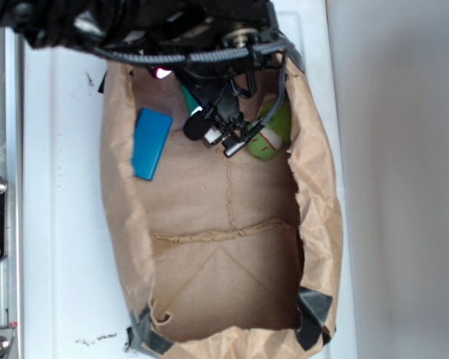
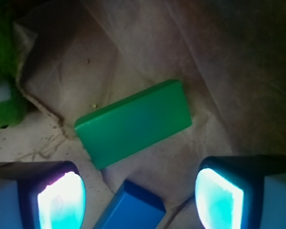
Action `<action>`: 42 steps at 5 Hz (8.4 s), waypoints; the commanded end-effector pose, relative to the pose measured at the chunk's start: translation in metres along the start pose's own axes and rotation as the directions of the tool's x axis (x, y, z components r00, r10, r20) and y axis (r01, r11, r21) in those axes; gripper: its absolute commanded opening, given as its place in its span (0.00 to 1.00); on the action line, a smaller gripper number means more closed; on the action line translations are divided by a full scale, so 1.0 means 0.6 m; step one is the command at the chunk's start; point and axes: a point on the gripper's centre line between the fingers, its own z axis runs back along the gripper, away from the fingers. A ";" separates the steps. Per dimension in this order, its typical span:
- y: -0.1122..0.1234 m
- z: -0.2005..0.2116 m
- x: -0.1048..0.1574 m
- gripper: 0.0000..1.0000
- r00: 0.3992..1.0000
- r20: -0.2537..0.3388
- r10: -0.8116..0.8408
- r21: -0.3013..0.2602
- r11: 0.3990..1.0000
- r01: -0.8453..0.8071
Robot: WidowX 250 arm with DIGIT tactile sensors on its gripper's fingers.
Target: Grab the blue block.
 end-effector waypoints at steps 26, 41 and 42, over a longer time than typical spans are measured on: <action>-0.049 -0.037 -0.047 1.00 0.973 -0.013 0.230 -0.246 0.943 -0.226; -0.129 0.116 -0.093 0.00 0.791 0.387 -0.474 -0.150 0.814 0.561; -0.144 0.125 -0.103 0.00 0.766 0.380 -0.518 -0.078 0.807 0.585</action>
